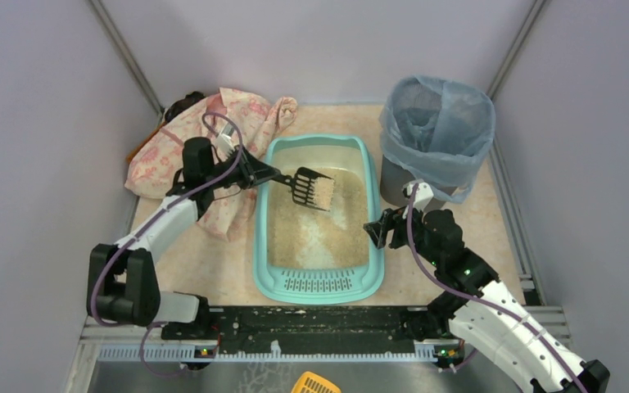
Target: Clean the litter box
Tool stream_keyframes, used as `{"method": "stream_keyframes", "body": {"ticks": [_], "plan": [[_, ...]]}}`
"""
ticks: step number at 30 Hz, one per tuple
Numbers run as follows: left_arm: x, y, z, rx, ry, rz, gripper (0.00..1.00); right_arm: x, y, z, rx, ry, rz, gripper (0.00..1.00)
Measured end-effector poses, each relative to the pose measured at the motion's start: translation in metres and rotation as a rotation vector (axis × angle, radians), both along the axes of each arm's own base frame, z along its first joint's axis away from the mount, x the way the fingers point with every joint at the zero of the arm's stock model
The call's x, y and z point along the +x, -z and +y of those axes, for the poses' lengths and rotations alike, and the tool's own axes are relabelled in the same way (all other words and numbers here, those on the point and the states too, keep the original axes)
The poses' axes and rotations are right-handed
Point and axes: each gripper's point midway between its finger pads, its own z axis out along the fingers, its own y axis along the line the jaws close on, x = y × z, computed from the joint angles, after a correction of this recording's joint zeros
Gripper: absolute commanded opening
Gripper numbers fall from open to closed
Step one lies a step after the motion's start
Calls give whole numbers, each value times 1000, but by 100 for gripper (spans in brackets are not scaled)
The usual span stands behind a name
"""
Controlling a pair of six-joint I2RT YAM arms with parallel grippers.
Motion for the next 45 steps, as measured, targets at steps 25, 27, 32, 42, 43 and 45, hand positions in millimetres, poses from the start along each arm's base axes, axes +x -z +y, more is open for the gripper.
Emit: {"method": "stream_keyframes", "body": {"ticks": [25, 27, 32, 42, 43, 45], "plan": [[-18, -3, -11, -205, 71, 40, 0, 2, 6, 0, -16, 6, 20, 67], [-20, -2, -15, -208, 80, 48, 0, 2, 6, 0, -15, 6, 18, 67], [-20, -4, -14, -206, 62, 38, 0, 2, 6, 0, -15, 6, 18, 67], [-27, -6, -28, -204, 97, 34, 0, 2, 6, 0, -16, 6, 19, 67], [-27, -6, -29, -202, 98, 32, 0, 2, 6, 0, -16, 6, 20, 67], [-25, -5, -28, -200, 88, 30, 0, 2, 6, 0, -16, 6, 20, 67]]}}
